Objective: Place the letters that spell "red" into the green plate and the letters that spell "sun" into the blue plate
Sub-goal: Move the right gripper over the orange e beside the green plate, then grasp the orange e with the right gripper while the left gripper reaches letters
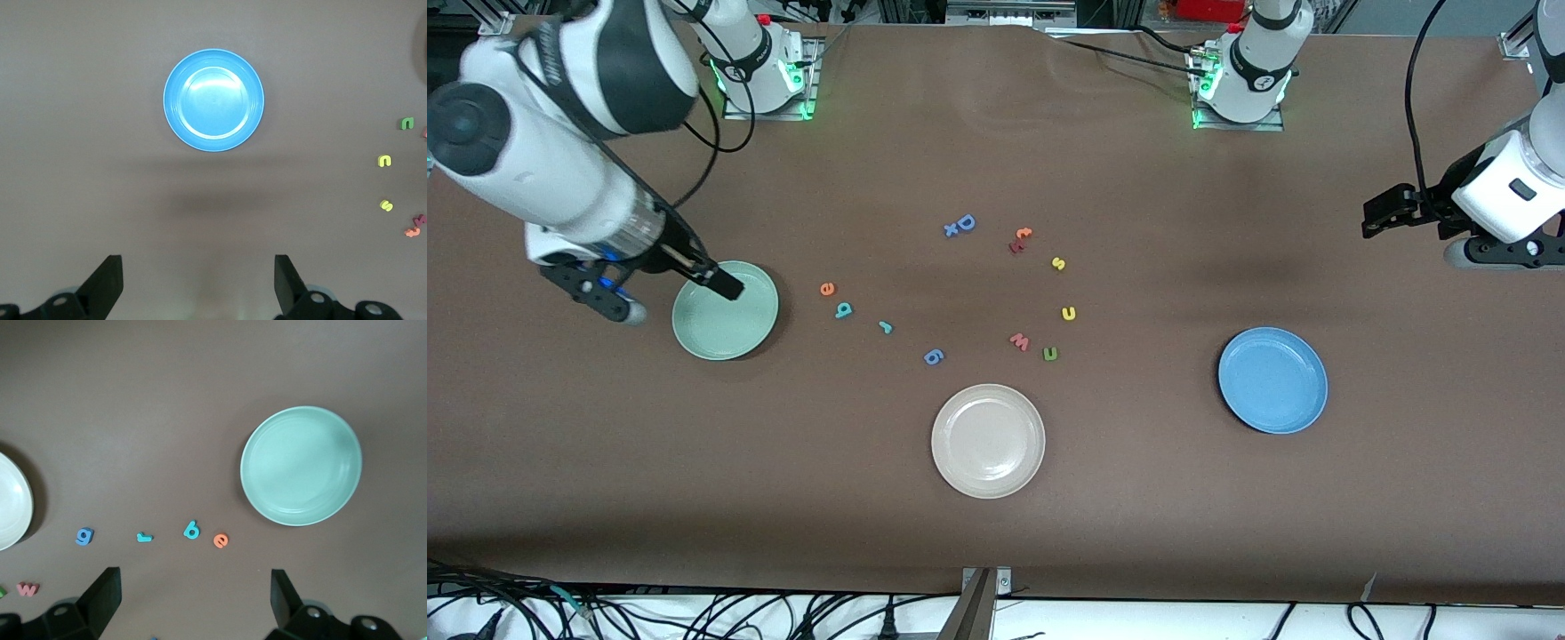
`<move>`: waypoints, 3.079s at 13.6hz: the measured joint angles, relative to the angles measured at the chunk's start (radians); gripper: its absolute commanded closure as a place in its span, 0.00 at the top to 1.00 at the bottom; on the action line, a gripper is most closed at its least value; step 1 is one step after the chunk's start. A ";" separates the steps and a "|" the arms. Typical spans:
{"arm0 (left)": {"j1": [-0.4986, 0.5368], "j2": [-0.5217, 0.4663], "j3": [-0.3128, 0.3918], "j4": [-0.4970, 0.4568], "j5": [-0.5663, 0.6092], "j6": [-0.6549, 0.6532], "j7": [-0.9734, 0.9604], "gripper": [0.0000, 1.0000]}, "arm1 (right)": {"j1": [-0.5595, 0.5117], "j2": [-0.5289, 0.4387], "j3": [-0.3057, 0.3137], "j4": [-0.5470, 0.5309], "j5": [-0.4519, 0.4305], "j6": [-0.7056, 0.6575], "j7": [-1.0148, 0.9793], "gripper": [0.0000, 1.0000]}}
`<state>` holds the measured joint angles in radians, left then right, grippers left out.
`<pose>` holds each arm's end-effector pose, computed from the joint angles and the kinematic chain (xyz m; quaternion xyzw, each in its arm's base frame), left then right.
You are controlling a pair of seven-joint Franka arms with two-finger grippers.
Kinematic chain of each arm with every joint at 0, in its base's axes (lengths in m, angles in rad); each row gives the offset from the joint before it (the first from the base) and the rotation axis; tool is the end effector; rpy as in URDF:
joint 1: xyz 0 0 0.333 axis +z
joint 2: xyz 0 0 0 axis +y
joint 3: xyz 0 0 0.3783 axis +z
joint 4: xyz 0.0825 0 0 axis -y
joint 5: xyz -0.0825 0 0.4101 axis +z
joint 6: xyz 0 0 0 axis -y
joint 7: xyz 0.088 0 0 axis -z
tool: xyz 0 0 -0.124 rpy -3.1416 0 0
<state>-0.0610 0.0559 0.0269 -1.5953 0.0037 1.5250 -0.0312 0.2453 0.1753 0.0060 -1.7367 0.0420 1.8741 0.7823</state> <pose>0.5903 -0.0201 0.6213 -0.9980 0.0015 0.0629 0.0047 0.6234 0.1638 0.5045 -0.9628 0.2687 0.0266 0.0084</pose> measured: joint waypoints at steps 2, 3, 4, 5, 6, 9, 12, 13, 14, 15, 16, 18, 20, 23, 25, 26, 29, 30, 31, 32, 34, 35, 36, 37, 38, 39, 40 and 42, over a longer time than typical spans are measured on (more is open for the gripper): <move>0.000 0.000 0.000 0.000 0.000 0.000 0.000 1.00 | 0.015 0.012 0.000 -0.074 0.000 0.086 0.018 0.99; 0.001 0.000 0.000 0.000 0.000 0.000 0.000 1.00 | 0.020 0.014 0.000 -0.114 0.000 0.124 0.022 0.99; 0.001 0.000 0.000 0.000 0.000 0.000 0.000 1.00 | 0.025 0.015 0.000 -0.154 0.000 0.155 0.022 0.99; 0.001 0.000 0.000 0.000 0.000 0.000 0.000 1.00 | 0.033 0.015 0.000 -0.192 0.000 0.184 0.023 0.99; 0.001 0.000 0.000 0.000 0.000 0.000 0.000 1.00 | 0.041 0.015 0.001 -0.230 0.000 0.212 0.024 0.99; 0.001 0.000 0.000 0.000 0.000 0.000 0.000 1.00 | 0.065 0.017 0.001 -0.330 0.000 0.301 0.026 0.99; 0.001 0.000 0.000 0.000 0.000 0.000 0.000 1.00 | 0.081 0.028 0.001 -0.435 0.000 0.415 0.031 0.99; 0.001 0.000 0.000 0.000 0.000 0.000 0.000 1.00 | 0.083 0.038 0.001 -0.459 0.000 0.453 0.031 0.99; 0.001 0.000 0.000 0.000 0.000 0.000 0.000 1.00 | 0.084 0.051 0.001 -0.471 0.000 0.486 0.031 0.99; 0.000 0.000 0.000 0.000 0.000 0.000 0.000 1.00 | 0.085 0.065 0.001 -0.476 0.000 0.522 0.031 0.98; -0.001 0.000 -0.001 0.000 0.000 0.000 0.000 1.00 | 0.086 0.081 0.001 -0.477 0.000 0.555 0.031 0.98; -0.001 0.000 -0.002 0.000 0.000 0.000 0.000 1.00 | 0.087 0.114 0.001 -0.477 0.000 0.608 0.031 0.98; -0.002 0.000 -0.002 0.000 0.000 -0.001 0.000 1.00 | 0.087 0.142 0.001 -0.477 0.000 0.629 0.032 0.98; -0.006 0.002 -0.014 0.000 -0.012 -0.001 0.000 1.00 | 0.093 0.172 0.001 -0.479 0.000 0.631 0.070 0.99; -0.011 0.009 -0.023 0.000 -0.014 0.001 0.000 1.00 | 0.108 0.188 0.002 -0.485 0.000 0.631 0.100 0.99; -0.018 0.014 -0.025 0.000 -0.017 0.001 0.000 1.00 | 0.115 0.196 0.002 -0.489 0.000 0.631 0.111 0.99; -0.038 0.038 -0.027 0.000 -0.053 0.042 -0.004 1.00 | 0.122 0.214 0.001 -0.504 0.000 0.631 0.121 0.86; -0.048 0.049 -0.027 -0.001 -0.068 0.069 -0.008 1.00 | 0.122 0.215 0.001 -0.509 0.000 0.631 0.121 0.72; -0.065 0.064 -0.027 -0.001 -0.076 0.092 -0.024 1.00 | 0.122 0.215 0.001 -0.512 0.000 0.632 0.121 0.45; -0.087 0.080 -0.027 -0.001 -0.080 0.112 -0.047 1.00 | 0.122 0.215 0.001 -0.512 0.000 0.633 0.121 0.44; -0.138 0.121 -0.028 -0.002 -0.080 0.158 -0.089 1.00 | 0.122 0.215 0.001 -0.512 0.000 0.645 0.122 0.60; -0.162 0.145 -0.029 -0.001 -0.080 0.177 -0.101 1.00 | 0.122 0.215 0.000 -0.513 0.000 0.651 0.122 0.61; -0.181 0.168 -0.029 -0.001 -0.080 0.191 -0.106 1.00 | 0.123 0.215 0.000 -0.513 0.000 0.656 0.122 0.61; -0.192 0.190 -0.029 -0.002 -0.080 0.203 -0.108 1.00 | 0.123 0.215 0.000 -0.513 0.000 0.663 0.122 0.61; -0.202 0.210 -0.030 -0.002 -0.080 0.222 -0.108 1.00 | 0.123 0.215 0.000 -0.513 0.000 0.671 0.122 0.61; -0.215 0.231 -0.030 -0.002 -0.081 0.252 -0.108 1.00 | 0.123 0.215 0.000 -0.513 0.000 0.678 0.122 0.61; -0.234 0.253 -0.030 -0.002 -0.081 0.286 -0.116 1.00 | 0.123 0.216 0.000 -0.513 0.000 0.685 0.122 0.61; -0.273 0.291 -0.030 -0.002 -0.081 0.329 -0.163 1.00 | 0.123 0.223 0.000 -0.514 0.000 0.701 0.125 0.60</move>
<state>-0.3337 0.3473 -0.0036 -1.5969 -0.0772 1.8542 -0.1947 0.3683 0.3981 0.0065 -2.2509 0.0419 2.5752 0.9075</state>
